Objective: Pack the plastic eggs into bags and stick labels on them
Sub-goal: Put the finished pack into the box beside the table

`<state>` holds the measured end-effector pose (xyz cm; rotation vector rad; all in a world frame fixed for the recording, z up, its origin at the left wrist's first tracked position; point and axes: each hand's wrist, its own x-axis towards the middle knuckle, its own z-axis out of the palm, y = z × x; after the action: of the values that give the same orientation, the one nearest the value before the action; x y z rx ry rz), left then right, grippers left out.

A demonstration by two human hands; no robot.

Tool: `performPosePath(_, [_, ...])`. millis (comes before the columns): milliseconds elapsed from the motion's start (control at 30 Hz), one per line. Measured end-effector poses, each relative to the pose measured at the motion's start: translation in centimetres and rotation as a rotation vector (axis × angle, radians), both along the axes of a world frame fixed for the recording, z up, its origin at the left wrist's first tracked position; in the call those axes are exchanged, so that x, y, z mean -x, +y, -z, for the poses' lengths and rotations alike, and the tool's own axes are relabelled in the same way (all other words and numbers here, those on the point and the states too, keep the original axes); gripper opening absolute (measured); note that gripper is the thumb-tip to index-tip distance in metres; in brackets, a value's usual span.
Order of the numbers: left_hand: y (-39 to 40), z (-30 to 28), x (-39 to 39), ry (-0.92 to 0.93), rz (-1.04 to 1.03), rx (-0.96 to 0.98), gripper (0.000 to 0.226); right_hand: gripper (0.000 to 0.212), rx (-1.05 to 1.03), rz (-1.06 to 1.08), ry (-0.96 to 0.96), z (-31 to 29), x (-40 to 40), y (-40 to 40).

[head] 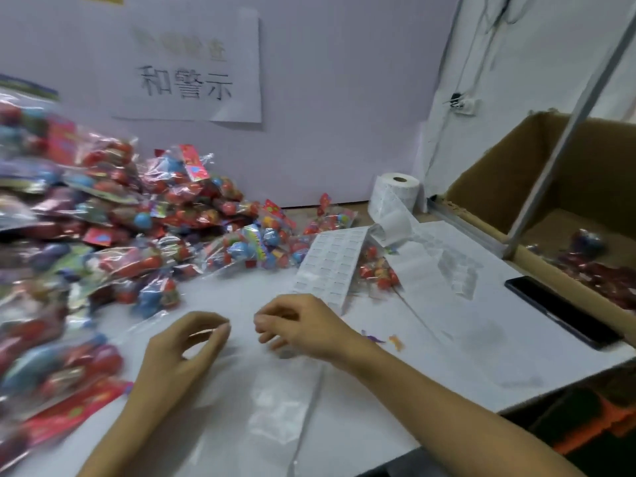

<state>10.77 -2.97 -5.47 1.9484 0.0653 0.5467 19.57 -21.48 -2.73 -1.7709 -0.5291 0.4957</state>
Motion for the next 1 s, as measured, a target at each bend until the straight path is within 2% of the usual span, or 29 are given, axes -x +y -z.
performPosePath(167, [1.4, 0.0, -0.3, -0.040, -0.241, -0.080, 0.012, 0.007, -0.065, -0.092, -0.004, 1.1, -0.3, 7.1])
performPosePath(267, [2.1, 0.6, -0.4, -0.040, -0.326, -0.220, 0.008, 0.010, -0.095, -0.063, 0.013, 2.9, -0.5, 8.3])
performPosePath(333, [2.4, 0.8, -0.6, -0.028, -0.339, -0.300, 0.015, 0.013, -0.142, -0.052, 0.005, 3.6, -0.7, 7.9])
performPosePath(533, [3.1, 1.3, -1.5, 0.271, -0.421, -0.269, 0.067, 0.011, -0.184, -0.059, 0.007, 4.1, -0.9, 7.6])
performPosePath(633, [3.9, 0.9, -2.0, 0.447, -0.409, -0.289, 0.073, 0.011, -0.178, -0.058, -0.009, 4.0, -0.6, 7.7])
performPosePath(700, [4.1, 0.8, -2.4, 0.531, -0.400, -0.352, 0.073, 0.011, -0.187, -0.049, 0.014, 3.9, -0.7, 7.6])
performPosePath(800, [4.0, 1.0, -2.3, 0.525, -0.412, -0.483, 0.067, 0.011, -0.192, -0.039, 0.040, 3.7, -0.7, 7.5])
performPosePath(900, [3.7, 1.4, -1.8, 0.418, -0.427, -0.452, 0.053, 0.012, -0.231, 0.002, 0.074, 3.5, -0.7, 7.5])
performPosePath(1000, [4.0, 1.5, -1.5, 0.211, -0.435, -0.317, 0.025, 0.011, -0.313, 0.106, 0.112, 3.5, -0.9, 7.4])
